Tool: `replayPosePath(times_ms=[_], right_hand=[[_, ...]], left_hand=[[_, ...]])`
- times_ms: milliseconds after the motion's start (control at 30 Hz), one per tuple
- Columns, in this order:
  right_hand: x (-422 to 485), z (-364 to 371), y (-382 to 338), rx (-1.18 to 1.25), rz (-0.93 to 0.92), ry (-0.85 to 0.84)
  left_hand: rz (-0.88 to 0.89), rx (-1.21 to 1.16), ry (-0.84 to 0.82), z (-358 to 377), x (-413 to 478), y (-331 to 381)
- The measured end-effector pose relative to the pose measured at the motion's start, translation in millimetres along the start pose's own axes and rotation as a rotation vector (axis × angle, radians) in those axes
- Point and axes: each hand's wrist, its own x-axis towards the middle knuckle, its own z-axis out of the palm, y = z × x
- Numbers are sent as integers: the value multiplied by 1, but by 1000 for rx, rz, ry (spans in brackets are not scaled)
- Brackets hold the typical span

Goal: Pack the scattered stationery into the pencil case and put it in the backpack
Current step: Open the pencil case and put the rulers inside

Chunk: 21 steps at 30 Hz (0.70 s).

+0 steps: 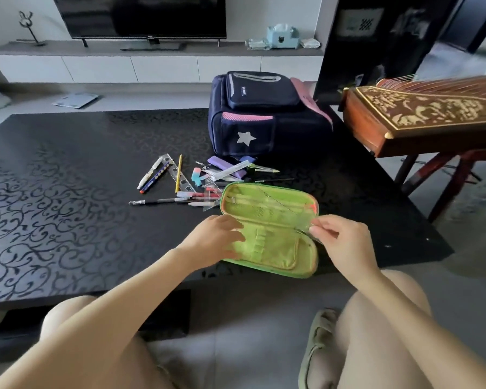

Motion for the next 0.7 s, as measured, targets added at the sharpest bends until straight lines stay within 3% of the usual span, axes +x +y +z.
replayPosePath(times_ms=[133,233,333,400,500,567,700], right_hand=[[0,-2,14,89,109,-21],[-3,-1,21,130,137,-33],[-8,-4,23,127,96,-12],[-14,-7,22,93,-39,30],[-23,-8,18,-33,-317,56],[-28,1,16,-160,-461,28],[-26,38,14,-410,-495,-129]], left_hand=[[76,269,-329,11,19,0],[153,421,-446,12,24,-1],[196,362,-367,14,19,-9],[140,197,-315,15,16,-13],[-168,-201,-103,8,15,-16],[-332,-346,72,0,22,-17],[-455,-451,135,-17,40,-7]])
